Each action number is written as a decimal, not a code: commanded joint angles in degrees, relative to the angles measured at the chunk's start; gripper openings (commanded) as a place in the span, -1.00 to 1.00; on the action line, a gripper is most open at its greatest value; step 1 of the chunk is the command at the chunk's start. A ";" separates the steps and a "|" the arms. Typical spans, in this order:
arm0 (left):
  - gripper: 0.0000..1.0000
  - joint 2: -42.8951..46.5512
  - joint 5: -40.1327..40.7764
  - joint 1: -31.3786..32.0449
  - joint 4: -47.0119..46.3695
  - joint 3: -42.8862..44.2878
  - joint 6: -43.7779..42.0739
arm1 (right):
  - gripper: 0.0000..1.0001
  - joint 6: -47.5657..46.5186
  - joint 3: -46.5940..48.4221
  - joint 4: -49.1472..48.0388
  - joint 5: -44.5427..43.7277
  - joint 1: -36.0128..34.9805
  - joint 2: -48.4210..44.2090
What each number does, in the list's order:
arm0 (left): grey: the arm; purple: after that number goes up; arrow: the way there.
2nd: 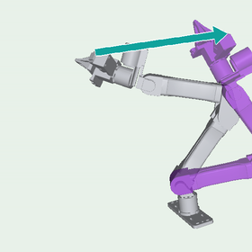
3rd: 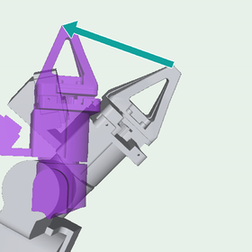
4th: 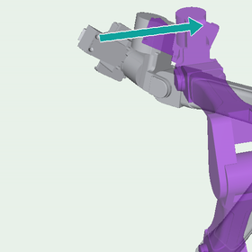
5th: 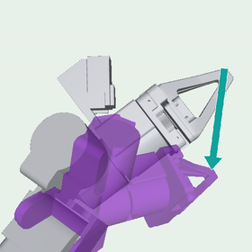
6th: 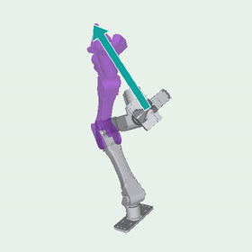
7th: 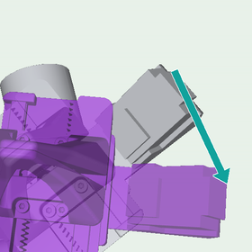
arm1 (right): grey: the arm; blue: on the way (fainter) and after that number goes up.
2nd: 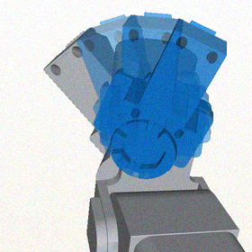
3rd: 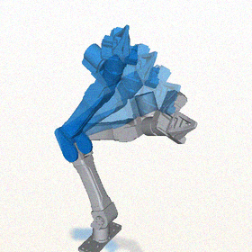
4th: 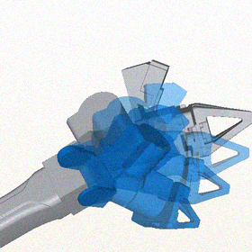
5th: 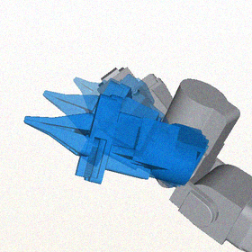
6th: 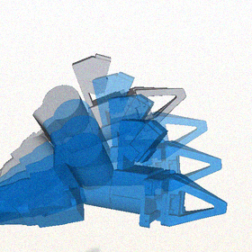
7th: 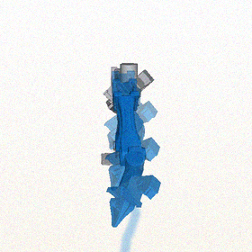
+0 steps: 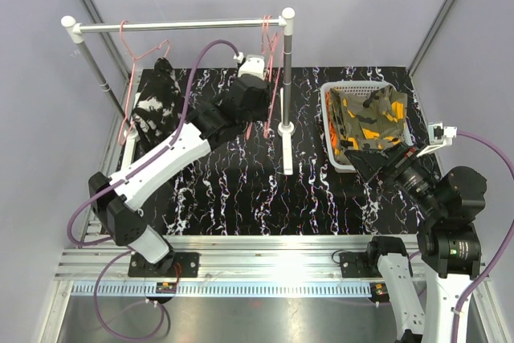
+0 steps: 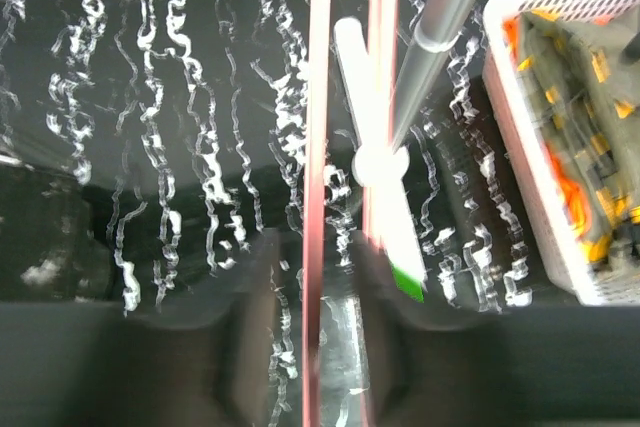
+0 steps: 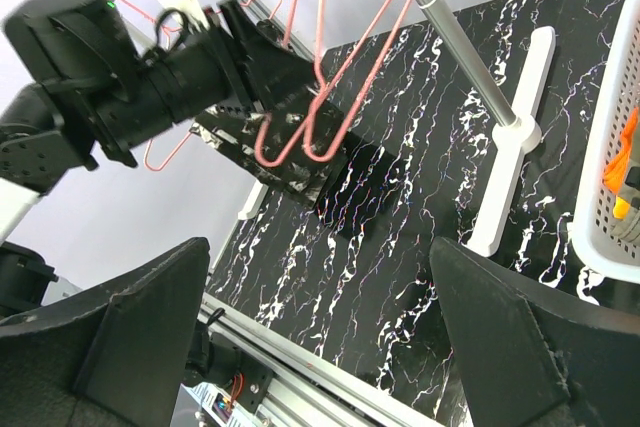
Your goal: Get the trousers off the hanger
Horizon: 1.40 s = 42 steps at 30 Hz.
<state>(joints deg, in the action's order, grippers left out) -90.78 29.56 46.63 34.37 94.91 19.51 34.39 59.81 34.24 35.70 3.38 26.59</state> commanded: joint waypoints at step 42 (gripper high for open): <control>-0.22 18.19 -19.80 -50.67 15.73 -9.05 -3.07 | 0.99 -5.48 -4.00 -3.57 0.07 -0.04 0.04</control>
<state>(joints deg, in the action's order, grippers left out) -73.30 16.16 -3.66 52.64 82.54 17.78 27.53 56.23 33.74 34.17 3.38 26.68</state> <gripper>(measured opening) 0.427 0.993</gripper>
